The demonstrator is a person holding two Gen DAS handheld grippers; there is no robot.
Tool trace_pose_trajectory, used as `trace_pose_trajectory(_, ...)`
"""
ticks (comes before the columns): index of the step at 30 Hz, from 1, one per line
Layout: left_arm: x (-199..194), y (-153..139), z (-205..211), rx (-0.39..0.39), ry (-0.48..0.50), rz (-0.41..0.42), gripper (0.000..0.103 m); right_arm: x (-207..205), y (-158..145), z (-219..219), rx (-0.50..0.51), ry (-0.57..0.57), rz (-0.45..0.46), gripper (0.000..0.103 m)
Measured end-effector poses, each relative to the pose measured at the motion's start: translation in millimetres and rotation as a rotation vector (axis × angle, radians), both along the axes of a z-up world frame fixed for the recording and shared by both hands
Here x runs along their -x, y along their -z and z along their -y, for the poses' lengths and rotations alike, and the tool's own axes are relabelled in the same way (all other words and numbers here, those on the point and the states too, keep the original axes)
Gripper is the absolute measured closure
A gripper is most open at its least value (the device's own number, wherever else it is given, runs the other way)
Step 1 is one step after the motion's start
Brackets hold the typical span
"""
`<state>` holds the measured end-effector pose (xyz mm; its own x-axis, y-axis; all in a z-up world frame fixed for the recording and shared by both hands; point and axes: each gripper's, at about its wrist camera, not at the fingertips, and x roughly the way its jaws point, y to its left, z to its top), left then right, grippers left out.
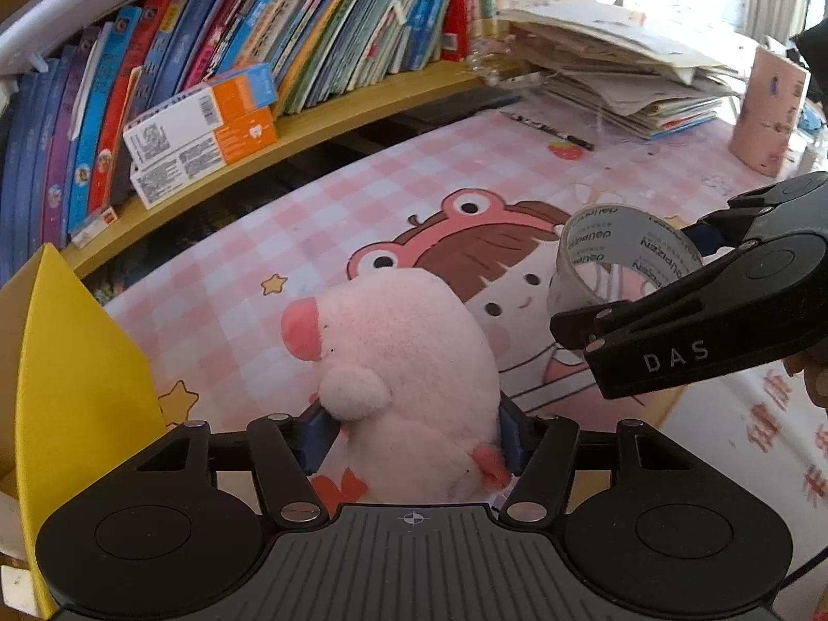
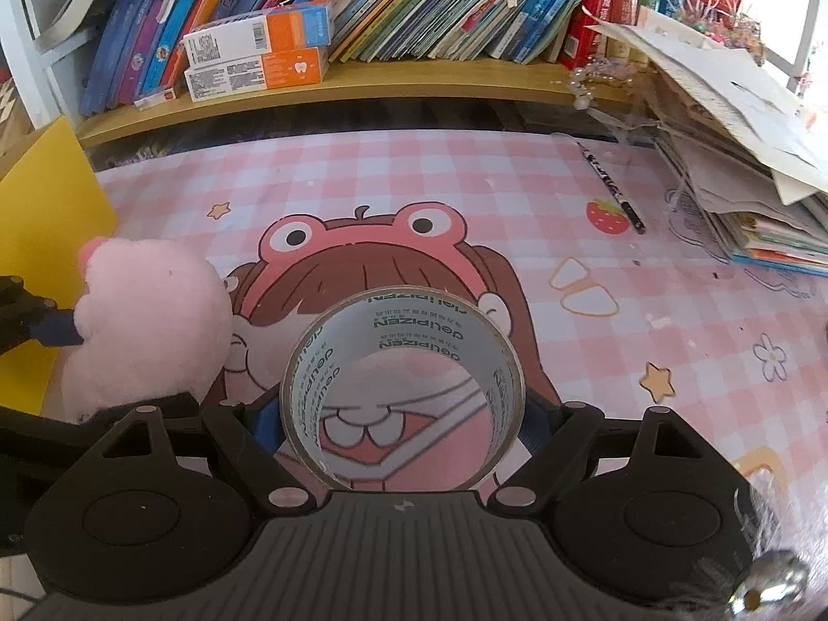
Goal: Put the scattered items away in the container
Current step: 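Close right tool on tape roll while left tool grasps plush pig, then carry tape roll and plush pig with both tools over the yellow box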
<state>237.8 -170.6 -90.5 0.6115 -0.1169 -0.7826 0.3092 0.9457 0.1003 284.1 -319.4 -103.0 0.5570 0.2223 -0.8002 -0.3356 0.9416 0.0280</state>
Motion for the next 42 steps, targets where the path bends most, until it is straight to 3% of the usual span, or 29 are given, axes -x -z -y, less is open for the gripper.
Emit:
trace_pose_trajectory(19, 78, -71, -17, 0.028, 0.015, 0.144, 0.042, 67, -51, 6, -0.055, -0.013, 0.088, 0.020)
trace_pose_trajectory(32, 138, -103, -52, 0.101, -0.074, 0.209, 0.042, 116, -79, -19, -0.070, -0.110, 0.145, 0.020)
trace_pose_trajectory(42, 175, -106, -86, 0.136, -0.182, 0.215, 0.042, 140, -92, -53, -0.056, -0.253, 0.160, 0.020)
